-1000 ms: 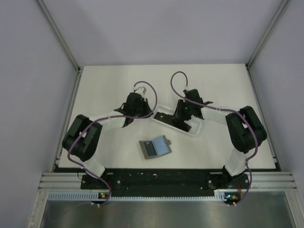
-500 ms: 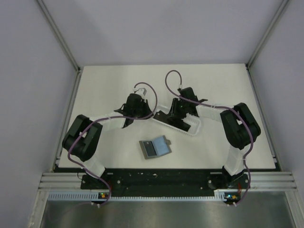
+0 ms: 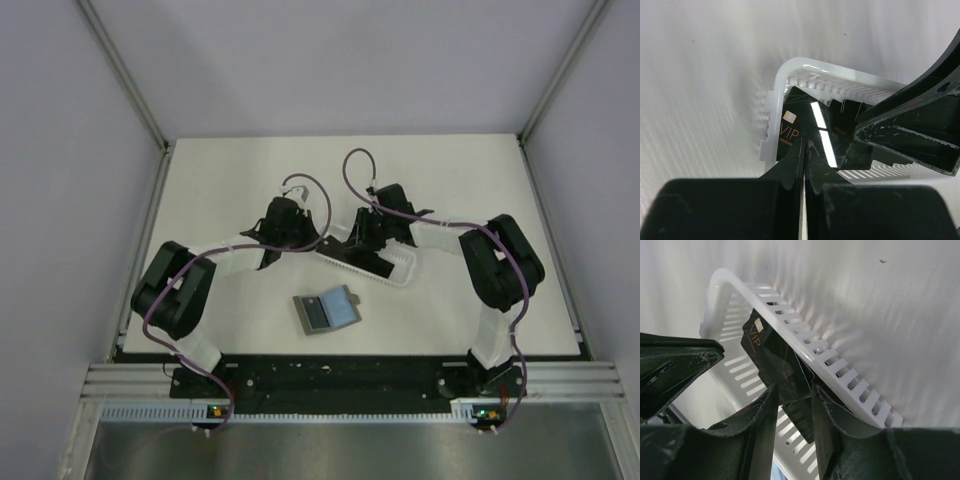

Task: Put the credit cards into the card holder
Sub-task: Pick up the credit card from the storage box.

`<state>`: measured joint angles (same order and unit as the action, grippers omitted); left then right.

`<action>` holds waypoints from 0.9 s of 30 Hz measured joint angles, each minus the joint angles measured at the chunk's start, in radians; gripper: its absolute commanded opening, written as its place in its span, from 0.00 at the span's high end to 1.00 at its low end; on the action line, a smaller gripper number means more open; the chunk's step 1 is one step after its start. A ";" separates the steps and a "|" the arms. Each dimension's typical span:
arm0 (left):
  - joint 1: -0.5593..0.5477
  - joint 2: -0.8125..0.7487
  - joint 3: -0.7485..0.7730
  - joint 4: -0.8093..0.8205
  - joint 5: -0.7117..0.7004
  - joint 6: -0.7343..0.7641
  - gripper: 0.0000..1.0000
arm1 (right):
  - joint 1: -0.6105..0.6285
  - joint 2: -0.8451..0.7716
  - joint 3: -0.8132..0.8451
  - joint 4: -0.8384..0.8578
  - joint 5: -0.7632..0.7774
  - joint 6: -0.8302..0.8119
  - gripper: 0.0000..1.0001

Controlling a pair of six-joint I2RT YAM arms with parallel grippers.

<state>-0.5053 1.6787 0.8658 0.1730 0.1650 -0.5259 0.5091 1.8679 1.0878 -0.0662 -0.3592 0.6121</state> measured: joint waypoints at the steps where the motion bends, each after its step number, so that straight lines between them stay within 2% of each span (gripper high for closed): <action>1: 0.000 0.000 0.000 0.000 0.000 0.000 1.00 | 0.000 0.000 -0.002 0.006 -0.014 0.000 0.67; 10: 0.000 0.000 -0.005 0.000 0.002 0.000 1.00 | 0.006 0.000 -0.034 0.090 -0.121 0.001 0.69; 16: 0.000 0.000 -0.010 0.001 0.003 0.000 1.00 | 0.006 0.000 -0.037 0.111 -0.135 0.000 0.69; 22: 0.000 -0.016 -0.026 -0.001 -0.001 0.000 1.00 | 0.006 -0.032 -0.050 0.064 -0.014 -0.034 0.65; 27: 0.000 -0.088 -0.031 -0.008 -0.001 0.000 1.00 | 0.006 -0.063 -0.048 0.016 0.089 -0.079 0.64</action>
<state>-0.5049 1.5909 0.8345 0.1650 0.1638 -0.5255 0.5152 1.8050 1.0397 -0.0505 -0.2703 0.5335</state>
